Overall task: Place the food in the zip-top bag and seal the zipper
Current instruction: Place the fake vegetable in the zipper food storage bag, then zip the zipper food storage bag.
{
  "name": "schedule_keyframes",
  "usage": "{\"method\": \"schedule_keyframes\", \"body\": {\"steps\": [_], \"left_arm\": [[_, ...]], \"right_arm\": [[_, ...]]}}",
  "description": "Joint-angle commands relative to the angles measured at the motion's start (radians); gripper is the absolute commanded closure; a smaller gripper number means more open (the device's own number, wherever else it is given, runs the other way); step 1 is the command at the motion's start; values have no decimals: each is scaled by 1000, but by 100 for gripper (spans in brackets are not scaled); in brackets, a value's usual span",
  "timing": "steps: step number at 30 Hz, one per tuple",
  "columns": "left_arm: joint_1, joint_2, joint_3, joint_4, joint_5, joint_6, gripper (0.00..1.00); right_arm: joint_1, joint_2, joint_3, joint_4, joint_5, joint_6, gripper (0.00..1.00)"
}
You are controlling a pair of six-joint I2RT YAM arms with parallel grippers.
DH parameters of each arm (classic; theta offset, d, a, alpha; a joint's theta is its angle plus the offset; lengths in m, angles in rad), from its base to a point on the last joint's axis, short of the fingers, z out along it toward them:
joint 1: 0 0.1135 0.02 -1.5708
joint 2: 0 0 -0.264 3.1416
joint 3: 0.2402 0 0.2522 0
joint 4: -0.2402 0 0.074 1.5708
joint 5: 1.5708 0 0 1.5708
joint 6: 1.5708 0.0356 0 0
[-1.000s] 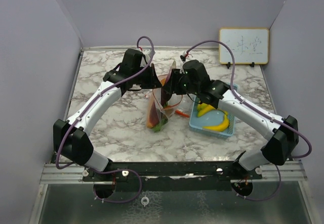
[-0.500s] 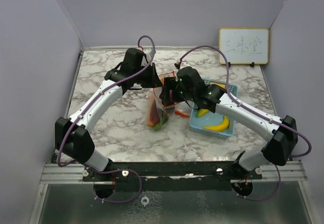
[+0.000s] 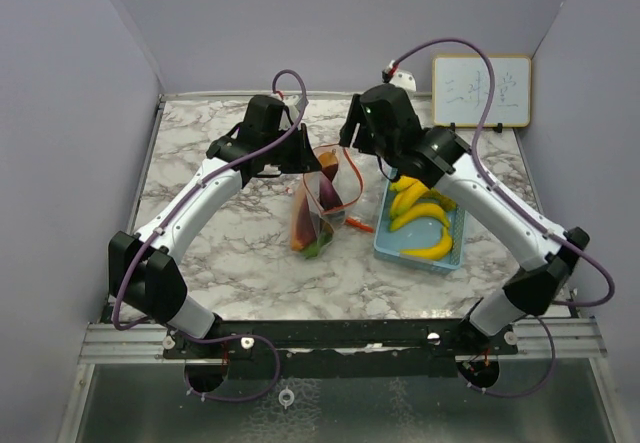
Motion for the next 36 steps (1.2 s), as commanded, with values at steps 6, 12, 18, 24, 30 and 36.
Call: {"method": "schedule_keyframes", "body": {"steps": [6,12,18,24,30,36], "left_arm": [[1,-36,-2,64,21,-12,100],[1,-49,-21,73,20,-18,100],[1,-51,-38,91,23,-24,100],[1,-49,-38,110,27,-33,100],[1,-48,-30,87,29,-12,98],[1,-144,-6,14,-24,94,15]], "right_arm": [[-124,313,151,-49,-150,113,38],[-124,333,141,-23,-199,128,43],[-124,298,101,9,-255,141,45],[-125,286,82,21,-304,136,81],[-125,255,85,46,-300,109,98],[-129,224,177,56,-261,-44,98]]}}
